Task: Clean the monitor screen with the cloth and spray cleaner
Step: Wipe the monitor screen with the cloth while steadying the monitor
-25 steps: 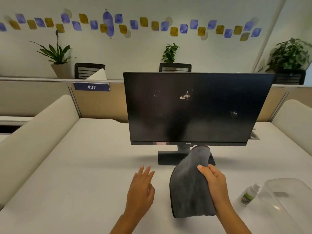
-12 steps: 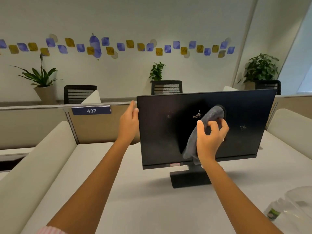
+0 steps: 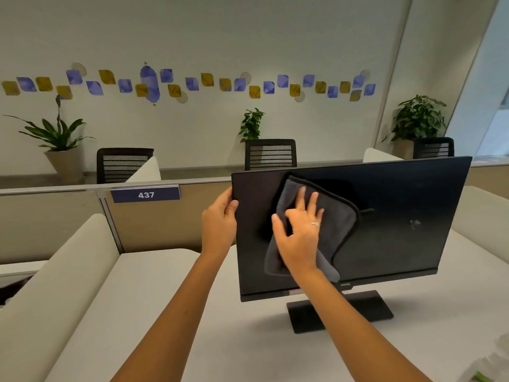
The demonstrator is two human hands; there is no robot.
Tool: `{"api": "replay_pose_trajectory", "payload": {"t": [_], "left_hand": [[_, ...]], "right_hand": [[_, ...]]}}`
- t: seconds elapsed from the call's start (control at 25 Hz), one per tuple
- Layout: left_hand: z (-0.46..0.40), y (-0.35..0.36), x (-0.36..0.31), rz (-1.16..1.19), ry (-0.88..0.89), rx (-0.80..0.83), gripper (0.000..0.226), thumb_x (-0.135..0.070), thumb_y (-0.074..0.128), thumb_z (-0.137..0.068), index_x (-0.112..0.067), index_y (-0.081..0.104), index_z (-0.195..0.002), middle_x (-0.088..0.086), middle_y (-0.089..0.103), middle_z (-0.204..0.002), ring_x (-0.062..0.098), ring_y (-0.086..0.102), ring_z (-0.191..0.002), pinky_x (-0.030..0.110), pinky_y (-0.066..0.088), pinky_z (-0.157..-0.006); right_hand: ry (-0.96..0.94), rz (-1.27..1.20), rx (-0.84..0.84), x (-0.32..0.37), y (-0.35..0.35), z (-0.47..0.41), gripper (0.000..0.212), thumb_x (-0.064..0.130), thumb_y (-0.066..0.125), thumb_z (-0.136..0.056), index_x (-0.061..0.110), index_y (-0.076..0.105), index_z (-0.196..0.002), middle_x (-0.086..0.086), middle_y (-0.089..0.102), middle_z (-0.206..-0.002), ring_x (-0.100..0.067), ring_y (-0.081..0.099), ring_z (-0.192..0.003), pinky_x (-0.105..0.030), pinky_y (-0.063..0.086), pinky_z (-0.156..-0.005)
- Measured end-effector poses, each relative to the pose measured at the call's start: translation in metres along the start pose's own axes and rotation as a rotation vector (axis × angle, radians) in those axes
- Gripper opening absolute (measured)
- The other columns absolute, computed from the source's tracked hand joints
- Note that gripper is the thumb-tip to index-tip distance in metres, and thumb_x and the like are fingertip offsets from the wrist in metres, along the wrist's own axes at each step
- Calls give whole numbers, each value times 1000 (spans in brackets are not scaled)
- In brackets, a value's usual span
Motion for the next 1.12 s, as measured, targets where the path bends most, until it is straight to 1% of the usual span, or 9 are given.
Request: {"api": "replay_pose_trajectory", "payload": {"t": [0.16, 0.24, 0.28, 0.36, 0.48, 0.6, 0.68, 0.88, 1.12], "left_hand": [[2, -2, -2, -18, 49, -26, 36, -14, 45, -96, -15, 49, -132, -9, 59, -111, 3, 52, -101, 14, 44, -82], [2, -2, -2, -29, 49, -30, 36, -14, 45, -96, -14, 49, -132, -3, 62, -118, 4, 52, -103, 17, 44, -85], [2, -2, -3, -28, 45, -30, 36, -14, 45, -96, -14, 50, -132, 0, 62, -120, 5, 52, -104, 18, 44, -86], [1, 0, -4, -27, 34, -30, 36, -14, 45, -96, -13, 50, -132, 2, 62, -123, 8, 54, -108, 19, 44, -87], [0, 1, -3, -15, 9, -33, 36, -15, 46, -96, -14, 50, -131, 2, 61, -125, 19, 56, -115, 22, 42, -89], [-1, 1, 0, -44, -5, -44, 37, -17, 47, -95, -16, 50, -132, 1, 60, -126, 21, 56, -117, 22, 41, -88], [-2, 2, 1, -45, 3, -38, 38, -18, 47, -94, -17, 49, -132, 1, 60, -126, 21, 55, -117, 20, 39, -85], [0, 0, 7, -43, 15, -39, 38, -18, 46, -95, -16, 48, -133, 0, 60, -126, 19, 55, -117, 18, 39, -87], [2, 1, -4, 82, 74, 56, 34, -17, 42, -97, -21, 52, -129, -12, 62, -109, 1, 58, -99, 8, 47, -83]], "right_hand": [[-223, 183, 117, 19, 36, 30, 16, 34, 55, -89, 19, 59, -93, -1, 29, -149, -24, 13, -145, -54, 14, -116], [-244, 312, 177, 10, 44, 43, 38, 38, 51, -90, 19, 51, -123, 1, 22, -153, -22, 10, -145, -52, 13, -117], [-246, 387, 196, 2, 45, 48, 53, 41, 48, -91, 17, 39, -138, 0, 18, -155, -22, 8, -146, -51, 10, -118], [-218, 506, 214, -12, 39, 50, 71, 44, 40, -91, 14, 14, -149, -3, 12, -156, -22, 4, -146, -49, 6, -118], [-75, 536, 187, -38, 20, 42, 75, 44, 33, -90, 15, -1, -150, -7, 4, -157, -22, -2, -145, -48, 3, -116], [101, 432, 102, -60, -4, 19, 75, 42, 28, -91, 20, -15, -148, 0, -14, -157, -19, -13, -145, -49, 1, -118], [150, 372, 59, -63, -13, -1, 73, 42, 26, -92, 22, -17, -147, 1, -16, -156, -20, -14, -145, -52, 1, -118], [39, 391, 66, -26, 5, -18, 71, 40, 27, -92, 20, -11, -148, -3, -10, -157, -24, -13, -145, -54, -2, -116], [-222, 424, 121, 39, 47, -18, 68, 41, 29, -92, 17, 4, -151, -1, -2, -158, -25, -5, -146, -53, -3, -116]]}}
Point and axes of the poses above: each hand's wrist, its own z-axis away from the middle knuckle, its own y-axis out of the palm, x = y × z, the point moved 6 cm from there along -z, towards the middle knuckle
